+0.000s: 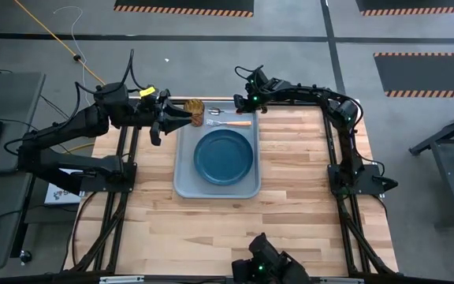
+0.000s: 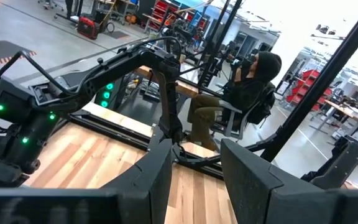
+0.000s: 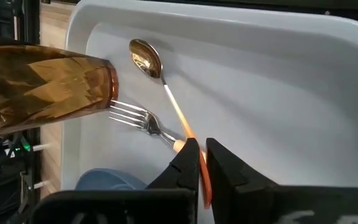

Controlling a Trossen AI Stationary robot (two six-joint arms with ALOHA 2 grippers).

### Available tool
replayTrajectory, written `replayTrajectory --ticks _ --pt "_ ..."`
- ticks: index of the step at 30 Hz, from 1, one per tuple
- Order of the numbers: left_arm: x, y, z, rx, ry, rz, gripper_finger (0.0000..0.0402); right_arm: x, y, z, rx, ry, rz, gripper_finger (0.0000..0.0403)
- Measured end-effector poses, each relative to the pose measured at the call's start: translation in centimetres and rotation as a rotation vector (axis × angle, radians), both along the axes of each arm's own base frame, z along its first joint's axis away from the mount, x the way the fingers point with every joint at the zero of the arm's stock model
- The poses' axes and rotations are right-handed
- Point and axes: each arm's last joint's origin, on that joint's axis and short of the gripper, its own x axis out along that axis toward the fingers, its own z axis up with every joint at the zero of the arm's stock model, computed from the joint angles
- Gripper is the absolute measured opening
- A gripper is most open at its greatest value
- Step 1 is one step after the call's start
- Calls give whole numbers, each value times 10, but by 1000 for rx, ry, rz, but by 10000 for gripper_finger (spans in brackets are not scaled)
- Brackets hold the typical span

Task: Pick and place plate/cup/fork/spoon on tray
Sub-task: Put the orange spoon on top of the yellow fork on the gray tray

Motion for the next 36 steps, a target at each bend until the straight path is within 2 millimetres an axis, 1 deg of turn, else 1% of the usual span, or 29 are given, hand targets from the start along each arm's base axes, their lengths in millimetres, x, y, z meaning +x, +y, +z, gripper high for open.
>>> replayTrajectory --ticks 4,9,14,18,22,25,27,28,31,32,36 --pt "0 0 0 -17 4 2 125 -1 -1 -1 -18 27 -25 11" --pt "0 0 -1 -28 5 2 125 -4 -2 -7 -38 97 -75 53" --pt "0 0 -1 -28 5 2 125 -7 0 -8 -38 132 -71 91" --pt "0 0 -1 -28 6 2 125 -7 -1 -8 -73 144 -70 104" --pt "0 0 -1 -28 6 2 125 -4 -4 -6 -135 119 -53 105" --pt "0 0 -1 -28 6 2 125 0 -8 -1 -169 58 -53 103" --pt "0 0 -1 -28 6 2 125 3 -8 3 -185 17 -73 89" --pt "0 0 -1 -27 5 5 125 6 -8 4 -187 3 -91 76" --pt "0 1 -1 -26 4 34 125 19 -3 3 -204 -56 -118 19" --pt "0 1 -1 -25 4 47 125 25 0 2 -200 -76 -117 10" --pt "0 2 0 -24 0 57 125 44 5 0 -161 -101 -102 6"
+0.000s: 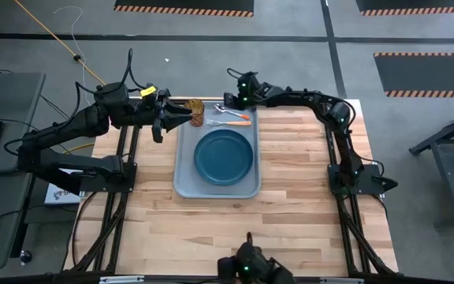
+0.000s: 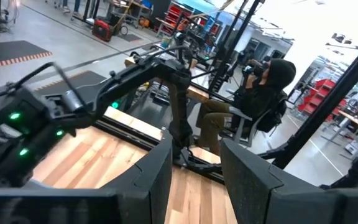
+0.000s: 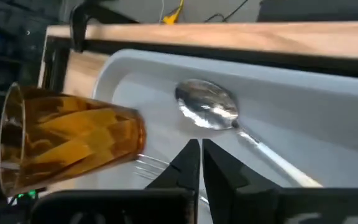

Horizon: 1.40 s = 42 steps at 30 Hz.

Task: Pick and place plate/cup/fork/spoon on tray
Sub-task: Put the orange spoon on top of the yellow fork on the gray tray

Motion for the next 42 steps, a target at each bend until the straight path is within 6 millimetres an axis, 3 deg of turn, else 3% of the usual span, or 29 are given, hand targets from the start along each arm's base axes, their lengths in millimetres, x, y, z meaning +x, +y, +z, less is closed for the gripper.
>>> replayTrajectory --ticks 3,7,10,15,18,25,42 --pt "0 0 0 -4 -2 0 125 12 -6 0 33 56 12 3" --pt "0 0 0 -23 -5 1 125 31 -20 20 1 74 20 1" --pt "0 0 0 -25 -5 1 125 43 -29 21 39 98 78 0" --pt "0 0 0 -25 -5 1 125 40 -39 29 -13 308 173 0" --pt "0 0 0 -25 -5 1 125 30 -45 14 1 461 223 0" --pt "0 0 0 -24 -4 2 125 16 -39 -11 62 584 294 0" --pt "0 0 0 -24 -5 4 125 41 -23 -9 -5 483 348 0"
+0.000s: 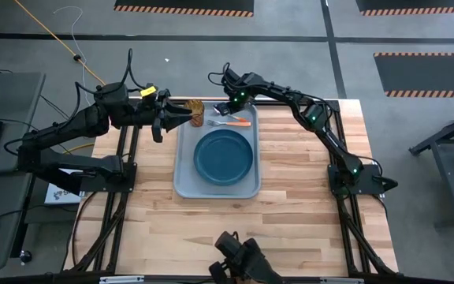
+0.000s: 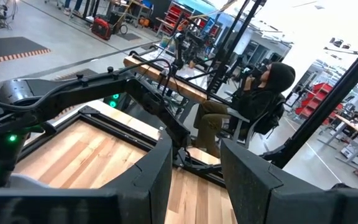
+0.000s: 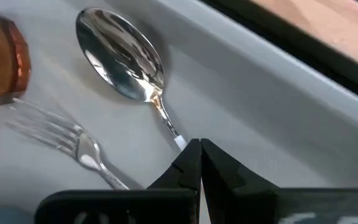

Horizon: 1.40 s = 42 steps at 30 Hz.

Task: Pick and place plate/cup/fork/spoon on tray
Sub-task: Put the orange spoon on top of the yellow fork on the gray tray

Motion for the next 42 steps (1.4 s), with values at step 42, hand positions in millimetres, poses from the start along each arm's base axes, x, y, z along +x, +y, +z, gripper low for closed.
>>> replayTrajectory --ticks 42 --pt "0 1 0 2 1 47 125 40 4 17 118 -283 -460 0"
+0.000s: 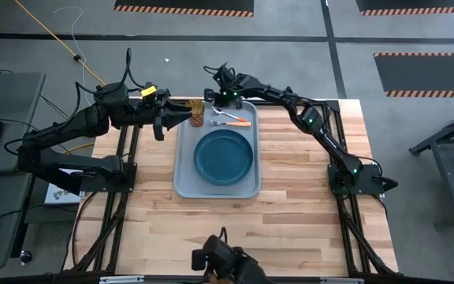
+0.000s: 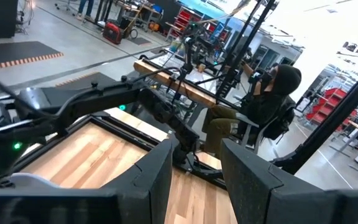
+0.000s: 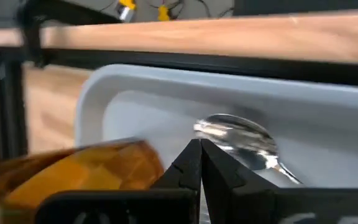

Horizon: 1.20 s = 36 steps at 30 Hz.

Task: Pick and place plate/cup/fork/spoon on tray
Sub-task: Put the orange spoon on top of the yellow fork on the gray tray

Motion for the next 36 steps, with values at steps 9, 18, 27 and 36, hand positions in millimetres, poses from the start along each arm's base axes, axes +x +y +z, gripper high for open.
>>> replayTrajectory --ticks 9,18,27,36 --pt "0 0 0 0 0 -1 125 5 4 -6 -11 21 -120 0" --pt "0 0 0 -1 0 -1 125 6 6 -6 20 18 -178 0" --pt "0 0 0 -1 0 -1 125 15 7 -13 67 -55 -229 0" --pt "-2 -1 1 0 -4 -3 125 6 -9 21 -88 -113 -172 0"
